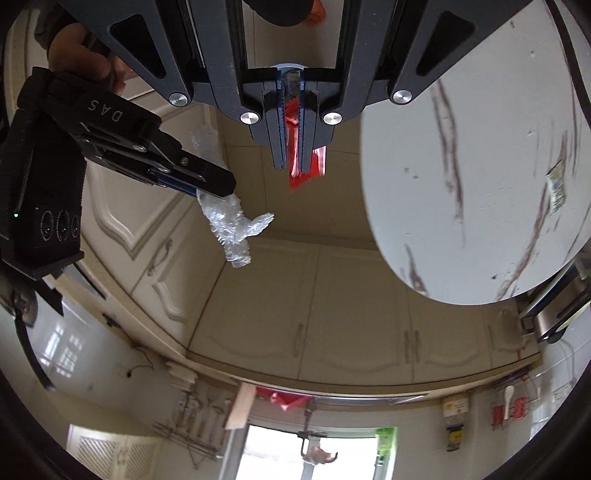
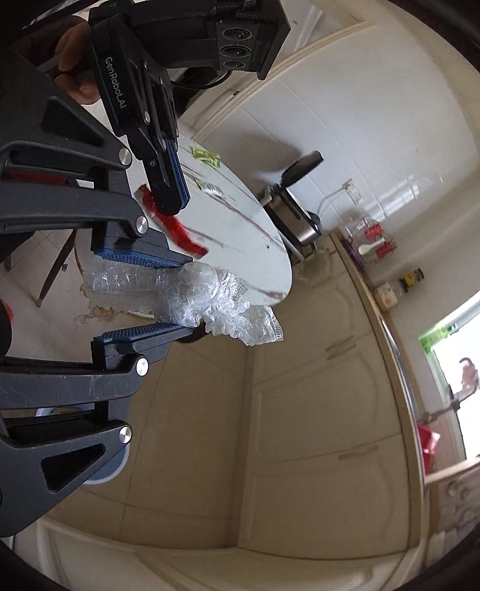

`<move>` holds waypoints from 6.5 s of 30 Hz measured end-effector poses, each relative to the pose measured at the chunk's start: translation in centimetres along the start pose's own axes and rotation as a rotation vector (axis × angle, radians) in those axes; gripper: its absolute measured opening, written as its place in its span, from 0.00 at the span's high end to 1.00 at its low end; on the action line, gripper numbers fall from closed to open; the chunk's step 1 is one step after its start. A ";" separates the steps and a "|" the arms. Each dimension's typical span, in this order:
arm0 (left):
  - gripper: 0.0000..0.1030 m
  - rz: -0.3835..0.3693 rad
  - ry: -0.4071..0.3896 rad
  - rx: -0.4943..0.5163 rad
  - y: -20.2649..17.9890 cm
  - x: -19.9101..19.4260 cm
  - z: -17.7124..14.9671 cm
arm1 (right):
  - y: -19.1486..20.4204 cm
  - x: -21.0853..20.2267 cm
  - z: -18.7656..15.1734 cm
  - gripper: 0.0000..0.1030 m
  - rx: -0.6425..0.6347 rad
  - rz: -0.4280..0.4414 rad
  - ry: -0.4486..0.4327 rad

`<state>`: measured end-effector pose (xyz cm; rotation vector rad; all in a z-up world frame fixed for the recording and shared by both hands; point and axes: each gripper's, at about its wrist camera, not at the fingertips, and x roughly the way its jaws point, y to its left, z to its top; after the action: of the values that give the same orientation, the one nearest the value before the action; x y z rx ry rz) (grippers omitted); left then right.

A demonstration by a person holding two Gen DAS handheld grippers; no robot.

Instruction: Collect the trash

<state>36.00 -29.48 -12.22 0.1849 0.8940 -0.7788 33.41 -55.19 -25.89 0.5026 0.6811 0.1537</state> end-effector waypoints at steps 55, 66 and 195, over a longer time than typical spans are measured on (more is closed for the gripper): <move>0.01 0.560 -0.116 -0.400 25.9 -13.9 -10.3 | 28.1 26.1 -0.4 0.24 -0.445 -0.030 0.342; 0.01 0.506 -0.046 -0.463 34.2 -10.1 -7.8 | 29.5 32.6 -0.2 0.41 -0.528 -0.096 0.388; 0.18 0.090 -0.003 0.144 -4.4 10.3 0.9 | -10.3 0.7 -3.7 0.43 0.141 -0.304 0.036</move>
<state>37.42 -38.53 -18.74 0.3480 0.8221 -0.7597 31.32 -62.47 -33.83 0.5256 0.7984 -0.1723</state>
